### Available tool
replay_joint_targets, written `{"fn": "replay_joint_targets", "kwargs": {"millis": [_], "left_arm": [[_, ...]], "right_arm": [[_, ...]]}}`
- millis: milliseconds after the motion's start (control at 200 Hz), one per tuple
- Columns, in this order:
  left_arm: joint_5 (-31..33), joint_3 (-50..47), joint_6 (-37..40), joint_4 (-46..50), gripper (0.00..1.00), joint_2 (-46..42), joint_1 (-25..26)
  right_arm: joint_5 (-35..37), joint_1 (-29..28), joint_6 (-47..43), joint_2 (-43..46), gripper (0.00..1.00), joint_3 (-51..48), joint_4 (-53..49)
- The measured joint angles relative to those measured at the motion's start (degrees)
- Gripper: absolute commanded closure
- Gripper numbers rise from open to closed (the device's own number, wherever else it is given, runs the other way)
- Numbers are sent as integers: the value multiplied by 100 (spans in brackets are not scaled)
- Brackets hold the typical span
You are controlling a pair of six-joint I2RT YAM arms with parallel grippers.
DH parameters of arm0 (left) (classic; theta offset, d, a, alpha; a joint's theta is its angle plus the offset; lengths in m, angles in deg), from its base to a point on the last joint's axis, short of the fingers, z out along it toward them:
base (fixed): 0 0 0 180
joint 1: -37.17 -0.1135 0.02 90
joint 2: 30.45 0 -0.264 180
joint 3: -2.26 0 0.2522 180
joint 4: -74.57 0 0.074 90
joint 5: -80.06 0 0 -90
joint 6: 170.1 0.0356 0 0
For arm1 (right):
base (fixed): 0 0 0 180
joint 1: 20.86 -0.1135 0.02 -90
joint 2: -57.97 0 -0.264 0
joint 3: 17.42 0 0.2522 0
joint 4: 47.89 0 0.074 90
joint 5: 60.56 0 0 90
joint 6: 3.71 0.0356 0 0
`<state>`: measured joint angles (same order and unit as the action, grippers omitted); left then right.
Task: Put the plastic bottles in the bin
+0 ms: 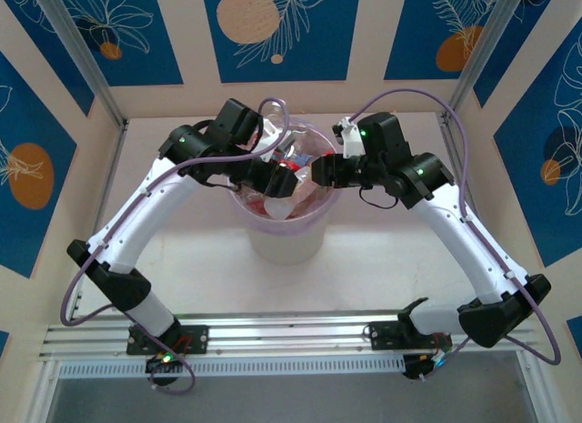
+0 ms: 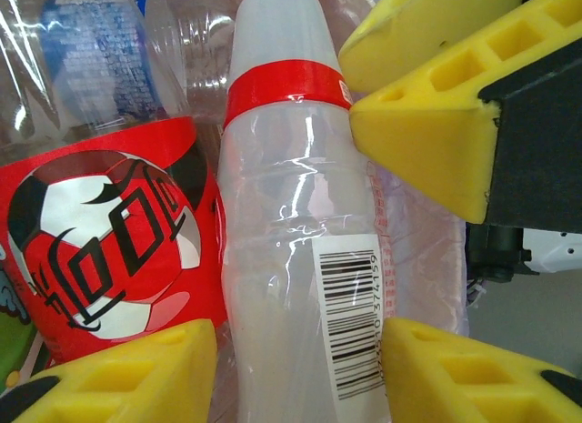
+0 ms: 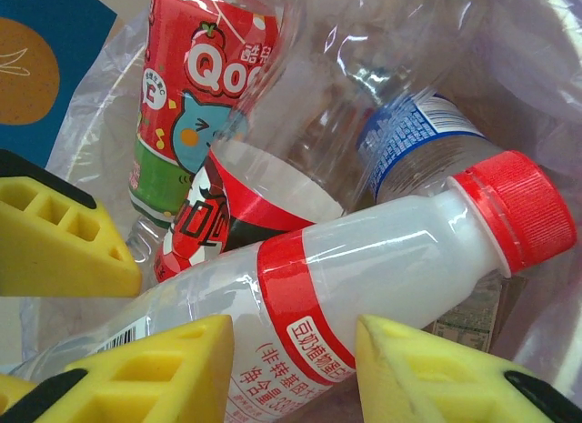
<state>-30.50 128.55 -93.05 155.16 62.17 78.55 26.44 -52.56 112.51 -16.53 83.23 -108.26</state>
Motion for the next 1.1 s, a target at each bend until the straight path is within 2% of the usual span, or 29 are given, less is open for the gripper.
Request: {"fn": "replay_joint_targets", "kwargs": {"millis": [75, 255, 430, 545, 595, 675, 770, 885, 1015, 1100], "left_arm": [[0, 9, 0, 0, 47, 2, 0], [90, 369, 68, 105, 28, 57, -28], [157, 824, 140, 136, 16, 66, -114], [254, 863, 203, 90, 1, 63, -321], [345, 743, 157, -37, 0, 20, -496], [570, 192, 144, -407, 0, -219, -894], [953, -719, 133, -881, 0, -669, -1390], [1834, -2020, 131, -1676, 0, -1388, -1827], [2916, -3421, 127, -2728, 0, -2107, -2050], [3377, -4098, 59, -3388, 0, -2326, -2199]], "right_arm": [[9, -2, 0, 0, 59, 0, 2], [72, -7, -7, 0, 55, 131, 37], [136, 33, -31, 2, 52, 365, 101], [195, 166, -79, 2, 50, 446, 94], [236, 297, -116, 2, 48, 452, 94], [306, 612, -146, 7, 41, 448, 72], [374, 1123, -236, 85, 23, 310, 111], [435, 1827, -254, 310, 0, -155, 186], [501, 2527, -321, 549, 1, -931, 411], [579, 2850, -323, 678, 1, -1587, 691]]}}
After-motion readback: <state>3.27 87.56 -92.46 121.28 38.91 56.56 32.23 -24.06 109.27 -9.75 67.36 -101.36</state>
